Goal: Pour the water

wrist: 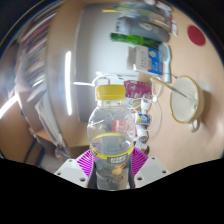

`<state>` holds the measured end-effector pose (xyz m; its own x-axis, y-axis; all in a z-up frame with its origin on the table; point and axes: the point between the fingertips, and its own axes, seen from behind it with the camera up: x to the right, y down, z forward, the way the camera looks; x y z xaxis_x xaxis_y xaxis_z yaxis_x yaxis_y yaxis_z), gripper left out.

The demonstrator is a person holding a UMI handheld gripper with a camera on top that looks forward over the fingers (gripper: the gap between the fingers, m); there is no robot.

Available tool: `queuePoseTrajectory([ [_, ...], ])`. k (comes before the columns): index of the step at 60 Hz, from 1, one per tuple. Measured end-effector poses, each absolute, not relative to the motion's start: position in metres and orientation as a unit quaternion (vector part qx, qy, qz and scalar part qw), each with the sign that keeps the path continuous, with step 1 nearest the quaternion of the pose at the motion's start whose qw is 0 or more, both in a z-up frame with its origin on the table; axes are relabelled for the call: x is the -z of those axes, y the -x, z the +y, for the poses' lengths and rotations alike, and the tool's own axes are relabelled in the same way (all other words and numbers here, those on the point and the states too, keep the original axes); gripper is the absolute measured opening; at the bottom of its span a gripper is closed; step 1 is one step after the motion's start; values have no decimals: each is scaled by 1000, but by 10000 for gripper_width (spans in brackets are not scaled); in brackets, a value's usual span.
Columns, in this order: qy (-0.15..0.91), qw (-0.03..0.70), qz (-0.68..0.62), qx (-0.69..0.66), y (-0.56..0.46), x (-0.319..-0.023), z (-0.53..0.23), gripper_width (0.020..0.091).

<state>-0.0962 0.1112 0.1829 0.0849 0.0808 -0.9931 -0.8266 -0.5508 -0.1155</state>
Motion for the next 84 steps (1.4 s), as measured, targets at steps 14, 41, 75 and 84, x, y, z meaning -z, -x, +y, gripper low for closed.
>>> queuePoseTrajectory([
  [14, 533, 208, 398, -717, 70, -175, 116, 463],
  [41, 409, 73, 474, -776, 58, -190, 111, 468],
  [75, 601, 543, 150, -567, -28, -354, 75, 466],
  [84, 606, 721, 69, -329, -145, -389, 98, 466],
])
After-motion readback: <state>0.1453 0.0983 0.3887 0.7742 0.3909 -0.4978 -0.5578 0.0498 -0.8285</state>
